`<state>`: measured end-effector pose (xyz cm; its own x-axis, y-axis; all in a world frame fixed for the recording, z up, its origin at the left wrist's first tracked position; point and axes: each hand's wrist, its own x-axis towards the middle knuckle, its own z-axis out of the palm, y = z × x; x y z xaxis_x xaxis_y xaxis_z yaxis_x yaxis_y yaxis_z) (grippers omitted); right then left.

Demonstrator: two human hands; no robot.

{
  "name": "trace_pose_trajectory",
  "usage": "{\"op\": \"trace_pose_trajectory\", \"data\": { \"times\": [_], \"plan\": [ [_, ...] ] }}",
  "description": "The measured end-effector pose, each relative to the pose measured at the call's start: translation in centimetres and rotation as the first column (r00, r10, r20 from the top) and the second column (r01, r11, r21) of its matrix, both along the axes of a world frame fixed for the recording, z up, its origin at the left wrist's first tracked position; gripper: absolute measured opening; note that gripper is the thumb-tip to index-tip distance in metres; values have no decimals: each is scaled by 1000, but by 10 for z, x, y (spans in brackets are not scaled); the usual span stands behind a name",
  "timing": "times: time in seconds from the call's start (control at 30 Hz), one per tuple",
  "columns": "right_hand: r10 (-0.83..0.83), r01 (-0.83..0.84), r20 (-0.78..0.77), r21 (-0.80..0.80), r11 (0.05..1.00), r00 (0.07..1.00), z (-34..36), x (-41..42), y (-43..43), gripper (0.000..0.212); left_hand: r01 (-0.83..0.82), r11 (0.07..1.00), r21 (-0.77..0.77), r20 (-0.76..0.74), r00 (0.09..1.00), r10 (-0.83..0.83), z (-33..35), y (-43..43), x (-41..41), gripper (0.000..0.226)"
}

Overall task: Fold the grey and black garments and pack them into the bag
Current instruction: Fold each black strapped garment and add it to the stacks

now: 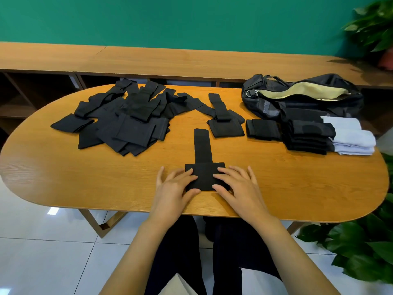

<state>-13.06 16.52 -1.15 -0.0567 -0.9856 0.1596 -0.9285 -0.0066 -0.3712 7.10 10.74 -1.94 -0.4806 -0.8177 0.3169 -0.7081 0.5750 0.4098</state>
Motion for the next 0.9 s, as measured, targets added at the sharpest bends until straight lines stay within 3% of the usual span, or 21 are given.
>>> {"op": "trace_pose_trajectory", "data": {
  "times": [0.17, 0.37, 0.53, 0.67, 0.8, 0.9],
  "plan": [
    [43, -42, 24, -43, 998, 999, -1, 1, 1, 62, -21, 993, -119, -17, 1000, 19, -2, 2, -4, 47],
    [28, -25, 15, -173, 985, 999, -1, 5, 0, 34, -66, 988, -138, -72, 996, 57, 7, 7, -8, 48],
    [-3, 33, 153, -193, 981, 988, -2, 5, -3, 46, -89, 996, -12, -220, 972, 85, 6, 13, -9, 59],
    [-5, 49, 270, -158, 986, 963, -3, 3, -4, 40, -145, 986, 80, -236, 959, 160, 2, 12, -13, 47],
    [-3, 48, 331, -129, 990, 943, -1, 3, -6, 49, -198, 973, 114, -227, 949, 220, 2, 10, -21, 32],
    [-19, 77, 338, -160, 984, 941, -3, 3, -6, 36, -235, 958, 162, -278, 921, 273, 2, 10, -23, 25]
  ]
}}
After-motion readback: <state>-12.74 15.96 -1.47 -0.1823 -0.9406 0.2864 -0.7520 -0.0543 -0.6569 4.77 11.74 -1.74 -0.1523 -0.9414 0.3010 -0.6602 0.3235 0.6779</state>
